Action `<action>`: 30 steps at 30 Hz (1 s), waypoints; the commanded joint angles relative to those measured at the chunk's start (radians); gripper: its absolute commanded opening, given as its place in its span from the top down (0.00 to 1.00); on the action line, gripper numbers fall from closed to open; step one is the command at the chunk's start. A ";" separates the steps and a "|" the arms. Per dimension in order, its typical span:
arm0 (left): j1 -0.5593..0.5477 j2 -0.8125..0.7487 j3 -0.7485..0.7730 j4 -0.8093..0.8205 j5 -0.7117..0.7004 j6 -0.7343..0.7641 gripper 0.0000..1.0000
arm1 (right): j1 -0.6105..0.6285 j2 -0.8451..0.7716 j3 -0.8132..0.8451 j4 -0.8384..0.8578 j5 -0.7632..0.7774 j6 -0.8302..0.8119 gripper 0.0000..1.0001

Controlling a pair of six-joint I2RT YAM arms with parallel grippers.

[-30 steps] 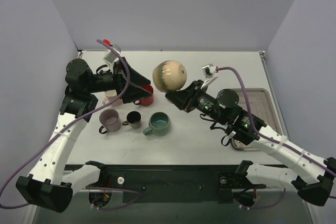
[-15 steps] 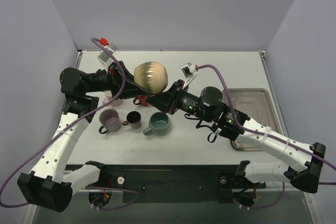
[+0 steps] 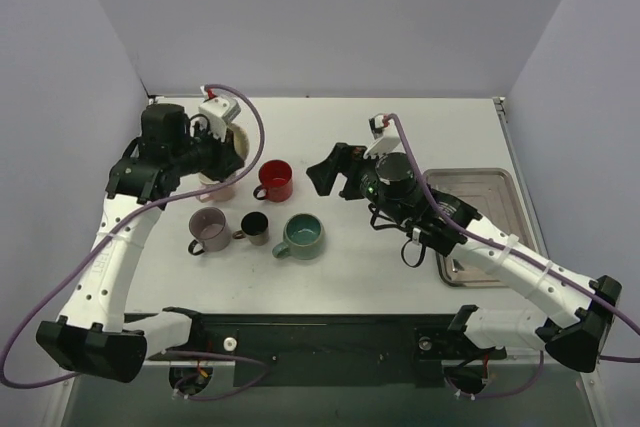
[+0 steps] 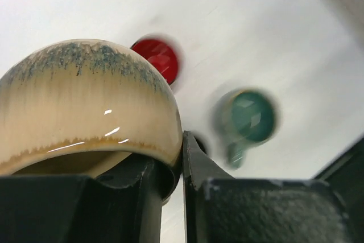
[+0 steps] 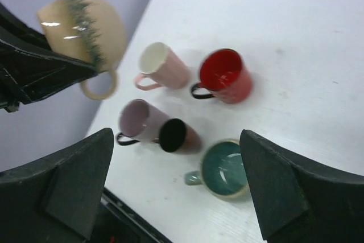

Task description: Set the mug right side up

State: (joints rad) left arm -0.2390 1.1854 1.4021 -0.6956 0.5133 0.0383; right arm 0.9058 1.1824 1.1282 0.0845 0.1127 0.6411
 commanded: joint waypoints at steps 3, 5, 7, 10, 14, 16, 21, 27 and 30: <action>0.233 0.035 0.026 -0.307 -0.455 0.564 1.00 | -0.004 -0.102 -0.027 -0.218 0.303 -0.096 0.13; 0.328 0.092 0.055 -0.370 -0.434 0.624 1.00 | -0.004 -0.119 -0.053 -0.218 0.321 -0.106 0.13; 0.372 0.154 0.052 -0.384 -0.455 0.664 1.00 | -0.010 -0.122 -0.061 -0.224 0.327 -0.112 0.13; 0.406 0.284 0.029 -0.378 -0.460 0.692 1.00 | -0.010 -0.116 -0.061 -0.250 0.329 -0.118 0.13; 0.458 0.423 0.061 -0.398 -0.420 0.699 1.00 | -0.016 -0.132 -0.082 -0.259 0.372 -0.123 0.12; 0.489 0.486 0.083 -0.395 -0.395 0.701 1.00 | -0.019 -0.141 -0.090 -0.258 0.369 -0.126 0.12; 0.541 0.637 0.179 -0.517 -0.259 0.735 1.00 | -0.025 -0.156 -0.100 -0.256 0.372 -0.129 0.12; 0.549 0.718 0.164 -0.467 -0.271 0.726 1.00 | -0.025 -0.179 -0.111 -0.252 0.383 -0.124 0.12; 0.546 0.743 0.147 -0.444 -0.306 0.716 0.87 | -0.025 -0.196 -0.111 -0.253 0.392 -0.127 0.12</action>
State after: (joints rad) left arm 0.3141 1.9228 1.5337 -1.1660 0.2234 0.7475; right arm 0.8886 1.0218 1.0218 -0.1768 0.4606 0.5247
